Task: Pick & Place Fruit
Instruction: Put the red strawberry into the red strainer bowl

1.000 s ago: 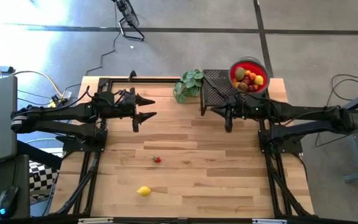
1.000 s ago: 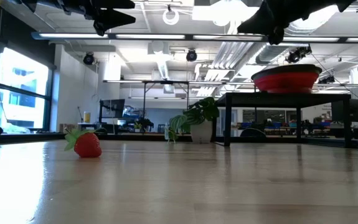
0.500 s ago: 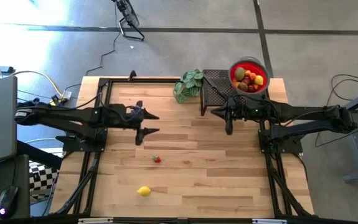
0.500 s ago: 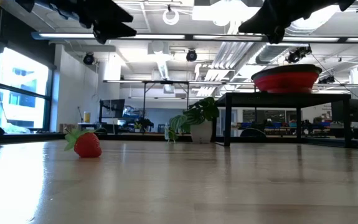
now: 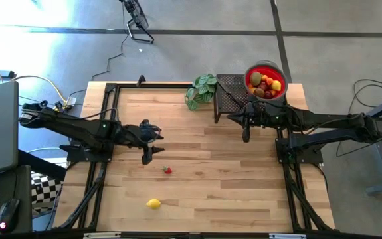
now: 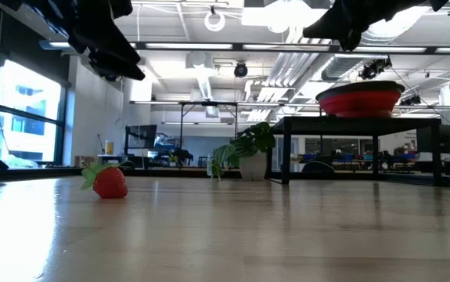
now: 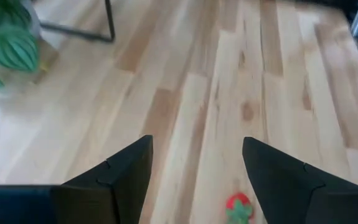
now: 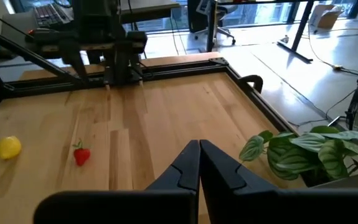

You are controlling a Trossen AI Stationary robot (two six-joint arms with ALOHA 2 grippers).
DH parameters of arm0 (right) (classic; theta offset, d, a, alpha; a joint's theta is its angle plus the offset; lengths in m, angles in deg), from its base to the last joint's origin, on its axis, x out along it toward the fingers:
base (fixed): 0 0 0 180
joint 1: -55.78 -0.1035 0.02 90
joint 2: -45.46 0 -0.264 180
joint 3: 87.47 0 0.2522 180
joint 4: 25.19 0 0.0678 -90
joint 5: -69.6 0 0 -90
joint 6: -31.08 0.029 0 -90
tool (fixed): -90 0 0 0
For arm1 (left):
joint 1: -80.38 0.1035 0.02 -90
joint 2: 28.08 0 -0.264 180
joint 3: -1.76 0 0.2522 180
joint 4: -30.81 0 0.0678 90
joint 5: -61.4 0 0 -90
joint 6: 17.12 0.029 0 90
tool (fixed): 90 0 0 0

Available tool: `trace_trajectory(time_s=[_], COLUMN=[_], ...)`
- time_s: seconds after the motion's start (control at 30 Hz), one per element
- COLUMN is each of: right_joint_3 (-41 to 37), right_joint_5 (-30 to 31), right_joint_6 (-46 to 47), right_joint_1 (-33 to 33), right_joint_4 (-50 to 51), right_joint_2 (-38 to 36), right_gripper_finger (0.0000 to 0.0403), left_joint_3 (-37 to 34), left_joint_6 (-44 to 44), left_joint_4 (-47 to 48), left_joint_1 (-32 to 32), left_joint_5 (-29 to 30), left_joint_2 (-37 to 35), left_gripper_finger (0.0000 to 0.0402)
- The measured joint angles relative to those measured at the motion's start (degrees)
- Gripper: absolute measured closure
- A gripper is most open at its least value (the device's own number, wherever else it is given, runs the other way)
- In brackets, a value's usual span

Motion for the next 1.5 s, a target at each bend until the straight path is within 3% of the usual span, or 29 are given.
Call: trace_trajectory(time_s=[0.37, 0.57, 0.77, 1.1, 1.5], right_joint_3=[0.0, 0.0, -0.02, -0.02, -0.02], right_joint_5=[-0.5, -0.48, -0.36, -0.31, -0.31], right_joint_6=[0.01, 0.03, 1.16, 1.3, 1.51], right_joint_1=[0.0, 0.0, 0.0, 0.0, 0.0], right_joint_4=[0.58, 2.01, 4.84, 5.58, 6.58], right_joint_2=[-0.98, -0.94, -0.92, -0.92, -0.9], right_gripper_finger=[0.0401, 0.0401, 0.0401, 0.0401, 0.0401], left_joint_3=[9.97, 12.26, 13.0, 12.99, 12.94], left_joint_6=[-1.14, 0.71, -0.47, -6.08, -8.08], left_joint_4=[13.81, 14.33, 15.06, 16.35, 16.58], left_joint_1=[-2.72, -2.7, -3.54, -7.98, -7.86], left_joint_5=[-0.13, -7.82, -12.74, -12.59, -12.68], left_joint_2=[14.18, 19.73, 22.05, 26.3, 28.68], left_gripper_finger=[0.0158, 0.0158, 0.0158, 0.0158, 0.0158])
